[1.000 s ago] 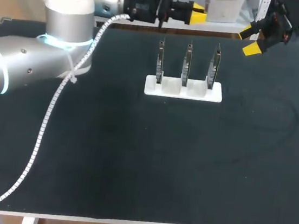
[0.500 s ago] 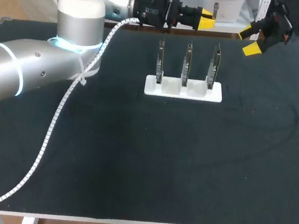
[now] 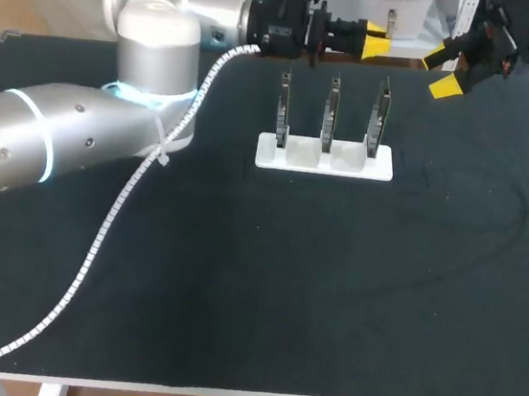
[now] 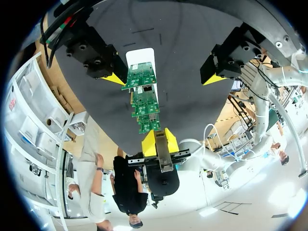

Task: Pick up the optical module with the left hand, and insert it into the network port with the right hand.

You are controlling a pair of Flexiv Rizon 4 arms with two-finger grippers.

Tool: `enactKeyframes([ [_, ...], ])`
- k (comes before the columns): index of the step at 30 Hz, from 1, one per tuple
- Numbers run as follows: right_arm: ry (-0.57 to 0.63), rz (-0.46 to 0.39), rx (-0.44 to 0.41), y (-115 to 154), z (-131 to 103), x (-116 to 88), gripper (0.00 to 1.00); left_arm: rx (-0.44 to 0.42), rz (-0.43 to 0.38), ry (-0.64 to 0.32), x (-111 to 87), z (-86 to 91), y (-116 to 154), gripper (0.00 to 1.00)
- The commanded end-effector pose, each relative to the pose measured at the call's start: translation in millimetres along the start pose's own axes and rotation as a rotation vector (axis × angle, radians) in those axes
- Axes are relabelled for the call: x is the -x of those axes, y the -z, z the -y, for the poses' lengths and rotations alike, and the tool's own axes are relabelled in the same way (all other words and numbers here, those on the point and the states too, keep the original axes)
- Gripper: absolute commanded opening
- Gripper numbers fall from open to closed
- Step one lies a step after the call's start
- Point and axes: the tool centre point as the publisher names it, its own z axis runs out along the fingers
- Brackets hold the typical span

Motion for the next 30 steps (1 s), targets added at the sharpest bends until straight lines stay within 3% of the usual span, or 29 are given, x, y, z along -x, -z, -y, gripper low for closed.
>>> enactKeyframes([
  [1,0.0,0.0,-0.007,0,-3,0,1.0,0.031,-0.001,0.001,-3.3,5.1,-9,0.0],
  [14,0.0,0.0,-0.007,0,-3,0,1.0,0.077,-0.004,0.019,-9.3,3.1,-13,0.0],
  [30,0.0,0.0,-0.007,0,-3,0,1.0,0.059,-0.036,0.03,-18.9,2.1,-17,0.0],
])
